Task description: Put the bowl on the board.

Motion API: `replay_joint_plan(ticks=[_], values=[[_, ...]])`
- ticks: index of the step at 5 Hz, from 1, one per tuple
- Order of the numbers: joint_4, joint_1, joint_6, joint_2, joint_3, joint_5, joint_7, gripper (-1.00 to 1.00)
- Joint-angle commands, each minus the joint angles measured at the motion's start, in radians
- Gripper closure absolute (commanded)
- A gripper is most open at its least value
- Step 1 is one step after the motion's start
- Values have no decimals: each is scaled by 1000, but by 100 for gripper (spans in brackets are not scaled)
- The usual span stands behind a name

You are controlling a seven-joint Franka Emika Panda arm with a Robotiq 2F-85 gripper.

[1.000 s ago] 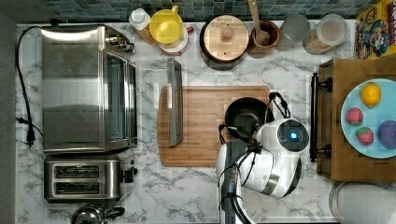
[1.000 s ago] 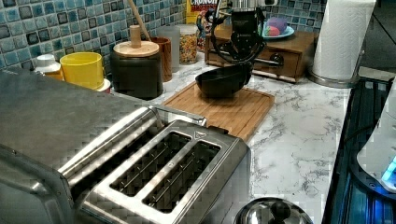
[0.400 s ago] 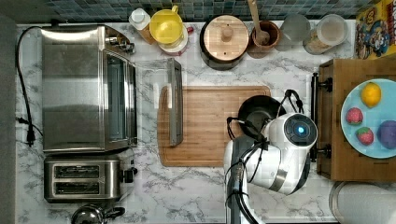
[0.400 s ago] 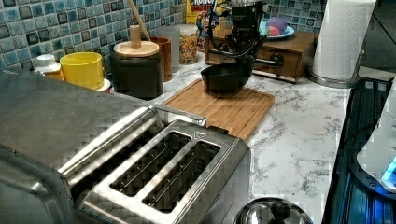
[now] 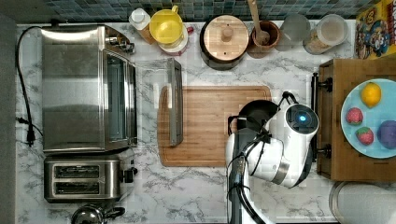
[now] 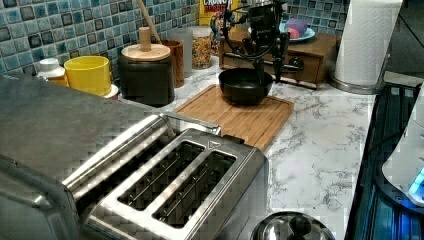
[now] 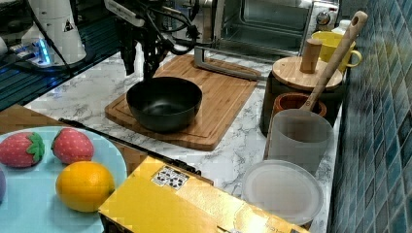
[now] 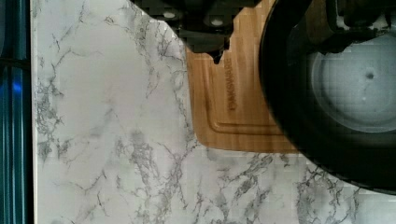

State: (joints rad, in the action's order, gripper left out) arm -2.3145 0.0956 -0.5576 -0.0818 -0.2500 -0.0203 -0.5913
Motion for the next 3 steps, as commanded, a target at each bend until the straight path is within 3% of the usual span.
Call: replay_joint_plan(ticks=[1,2,3], values=[[176,-13,17,-4,36,46,104,0],[177,-38,4,10,23,31,106,0],[197,-22,25,2,41,35,119,31]])
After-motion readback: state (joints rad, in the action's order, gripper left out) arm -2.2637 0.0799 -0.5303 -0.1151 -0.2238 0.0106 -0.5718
